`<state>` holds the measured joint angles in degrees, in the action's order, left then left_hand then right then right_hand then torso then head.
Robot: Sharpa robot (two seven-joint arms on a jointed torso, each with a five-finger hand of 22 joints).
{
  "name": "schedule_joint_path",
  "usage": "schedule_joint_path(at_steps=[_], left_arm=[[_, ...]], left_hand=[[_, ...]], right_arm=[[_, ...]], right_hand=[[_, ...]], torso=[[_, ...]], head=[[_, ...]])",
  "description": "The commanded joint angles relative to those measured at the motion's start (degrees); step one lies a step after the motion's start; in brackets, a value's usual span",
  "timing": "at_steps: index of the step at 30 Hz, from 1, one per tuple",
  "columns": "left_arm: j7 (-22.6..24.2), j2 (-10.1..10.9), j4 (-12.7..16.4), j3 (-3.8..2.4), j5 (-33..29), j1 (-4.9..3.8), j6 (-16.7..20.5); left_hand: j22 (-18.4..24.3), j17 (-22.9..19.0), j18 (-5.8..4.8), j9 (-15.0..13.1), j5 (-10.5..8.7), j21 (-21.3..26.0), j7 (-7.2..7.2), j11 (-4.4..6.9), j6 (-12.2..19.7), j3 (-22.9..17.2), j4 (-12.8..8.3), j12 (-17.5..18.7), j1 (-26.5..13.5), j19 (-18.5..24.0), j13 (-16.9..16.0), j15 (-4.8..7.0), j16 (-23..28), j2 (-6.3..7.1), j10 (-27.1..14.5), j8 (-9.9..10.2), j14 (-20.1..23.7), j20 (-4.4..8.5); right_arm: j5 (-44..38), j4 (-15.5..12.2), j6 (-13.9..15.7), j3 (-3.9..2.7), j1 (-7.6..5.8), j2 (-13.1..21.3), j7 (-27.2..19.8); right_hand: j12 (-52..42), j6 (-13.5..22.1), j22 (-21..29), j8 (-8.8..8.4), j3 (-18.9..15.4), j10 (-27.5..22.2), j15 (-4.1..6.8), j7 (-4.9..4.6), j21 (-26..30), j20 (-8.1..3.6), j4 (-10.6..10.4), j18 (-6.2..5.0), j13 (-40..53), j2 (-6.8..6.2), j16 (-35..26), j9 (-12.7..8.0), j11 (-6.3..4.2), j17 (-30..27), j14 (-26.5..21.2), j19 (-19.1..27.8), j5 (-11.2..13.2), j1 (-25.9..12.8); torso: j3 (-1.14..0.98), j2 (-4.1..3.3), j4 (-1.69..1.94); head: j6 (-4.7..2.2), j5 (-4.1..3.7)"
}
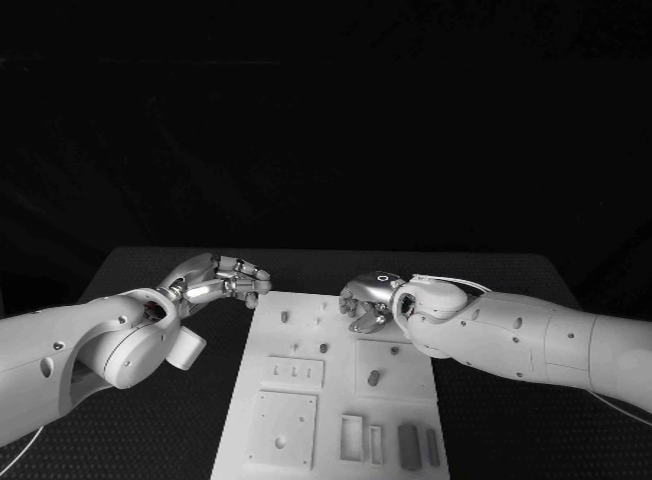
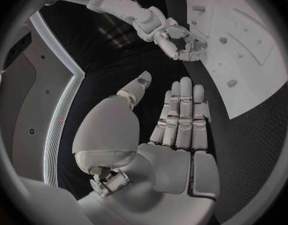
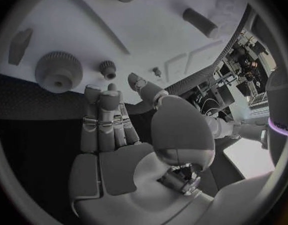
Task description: Assemble the parts on the task board
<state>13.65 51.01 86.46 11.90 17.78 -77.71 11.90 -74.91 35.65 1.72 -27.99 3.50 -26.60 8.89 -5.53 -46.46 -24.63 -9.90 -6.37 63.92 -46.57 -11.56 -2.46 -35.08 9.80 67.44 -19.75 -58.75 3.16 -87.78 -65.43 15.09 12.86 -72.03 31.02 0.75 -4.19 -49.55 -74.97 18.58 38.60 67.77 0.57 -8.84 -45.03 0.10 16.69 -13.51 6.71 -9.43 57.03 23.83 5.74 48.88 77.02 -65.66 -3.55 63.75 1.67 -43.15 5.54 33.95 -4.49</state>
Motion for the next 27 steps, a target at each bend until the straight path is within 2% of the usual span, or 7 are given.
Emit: schedule_joint_path(at_steps=[1,8,9,14,18,21,27], left_arm=[[0.37,-0.01,0.47,-0.01,-0.74,-0.02,0.10],[0.38,0.04,0.64,-0.01,-0.77,-0.02,0.23],[0.38,0.11,0.61,-0.01,-0.82,-0.02,0.23],[0.40,0.08,0.04,-0.01,-1.03,-0.03,0.40],[0.41,0.08,-0.34,-0.01,-1.31,-0.03,0.47],[0.40,0.09,-0.56,-0.01,-1.32,-0.03,0.48],[0.38,0.10,-1.01,-0.01,-1.34,-0.03,0.47]], left_hand=[[-0.89,-0.08,0.08,-0.10,0.11,-0.03,0.28,-0.34,-0.02,-0.37,-0.09,0.29,-0.49,0.56,-0.06,-0.13,0.38,0.11,-0.05,0.22,0.40,0.00],[-0.89,-0.09,0.08,-0.11,0.11,-0.03,0.26,-0.33,-0.01,-0.38,-0.09,0.32,-0.53,0.57,-0.07,-0.14,0.38,0.10,-0.06,0.24,0.40,-0.01],[-0.89,-0.09,0.08,-0.11,0.11,-0.03,0.26,-0.33,-0.01,-0.39,-0.09,0.33,-0.53,0.57,-0.07,-0.14,0.38,0.11,-0.06,0.24,0.40,-0.01],[-0.88,-0.10,0.09,-0.13,0.10,-0.03,0.24,-0.30,0.02,-0.40,-0.11,0.38,-0.57,0.60,-0.08,-0.15,0.39,0.13,-0.08,0.28,0.41,-0.02],[-0.88,-0.10,0.09,-0.14,0.09,-0.03,0.22,-0.29,0.02,-0.42,-0.12,0.41,-0.58,0.61,-0.09,-0.15,0.39,0.13,-0.09,0.29,0.42,-0.02],[-0.88,-0.11,0.09,-0.14,0.10,-0.04,0.22,-0.29,0.03,-0.42,-0.12,0.41,-0.58,0.61,-0.09,-0.15,0.40,0.14,-0.09,0.30,0.42,-0.02],[-0.88,-0.11,0.10,-0.15,0.09,-0.04,0.20,-0.28,0.06,-0.44,-0.15,0.46,-0.59,0.63,-0.10,-0.16,0.40,0.17,-0.11,0.33,0.42,-0.03]], right_arm=[[-2.45,0.20,0.46,0.00,0.08,-0.41,1.22],[-3.71,0.16,1.20,0.08,0.14,-0.03,2.11],[-3.71,0.20,1.50,0.08,0.14,-0.01,2.14],[-3.64,-0.20,2.76,0.09,0.13,0.35,2.05],[-3.55,-1.38,3.06,0.07,0.11,1.32,2.02],[-3.47,-2.19,3.23,0.06,0.03,2.08,2.00],[-2.70,-4.36,2.40,0.05,-0.98,3.66,1.74]], right_hand=[[-0.10,-0.07,-1.15,-0.45,0.64,1.03,0.29,-0.32,-0.32,-0.03,-0.06,-1.49,0.21,-0.55,0.42,-0.14,-0.12,-0.15,-0.45,0.50,0.17,-0.10],[-0.42,0.21,-1.13,-0.67,0.86,1.83,0.58,-0.40,-0.48,-0.04,-0.05,-1.49,0.58,-1.02,0.59,-0.32,-0.41,-0.35,-0.54,0.59,0.32,-0.34],[-0.60,0.24,-1.11,-0.71,0.82,2.21,0.69,-0.37,-0.52,-0.02,-0.08,-1.49,0.77,-1.59,0.62,-0.36,-0.52,-0.43,-0.59,0.64,0.27,-0.56],[0.16,0.25,-1.03,-0.77,1.32,1.06,0.43,-0.39,-0.62,-0.03,-0.11,-1.49,0.73,-2.31,0.74,-0.48,-0.24,-0.74,-0.64,0.70,0.16,-0.67],[0.62,0.36,-0.99,-0.87,1.73,-0.69,-0.12,-0.36,-0.79,-0.03,-0.18,-1.49,0.36,-3.13,1.05,-0.63,0.33,-0.99,-0.62,0.59,-0.18,-1.10],[0.55,0.37,-0.99,-0.88,1.76,-0.87,-0.19,-0.33,-0.87,-0.05,-0.20,-1.49,0.32,-3.25,1.18,-0.66,0.40,-1.02,-0.59,0.52,-0.28,-1.26],[0.46,0.28,-1.03,-0.83,1.66,-1.10,-0.25,-0.28,-1.15,-0.15,-0.18,-1.49,0.27,-3.50,1.63,-0.68,0.46,-0.98,-0.39,0.21,-0.47,-1.56]], torso=[[0.13,-0.41,0.33],[0.16,-0.47,0.30],[0.12,-0.42,0.23],[0.09,-0.47,0.00],[0.07,-0.48,-0.01],[0.10,-0.48,-0.01],[0.12,-0.60,-0.05]], head=[[-0.12,-0.06],[0.07,-0.10],[0.05,-0.05],[-0.22,0.14],[-0.34,0.15],[-0.40,0.13],[-0.66,0.01]])
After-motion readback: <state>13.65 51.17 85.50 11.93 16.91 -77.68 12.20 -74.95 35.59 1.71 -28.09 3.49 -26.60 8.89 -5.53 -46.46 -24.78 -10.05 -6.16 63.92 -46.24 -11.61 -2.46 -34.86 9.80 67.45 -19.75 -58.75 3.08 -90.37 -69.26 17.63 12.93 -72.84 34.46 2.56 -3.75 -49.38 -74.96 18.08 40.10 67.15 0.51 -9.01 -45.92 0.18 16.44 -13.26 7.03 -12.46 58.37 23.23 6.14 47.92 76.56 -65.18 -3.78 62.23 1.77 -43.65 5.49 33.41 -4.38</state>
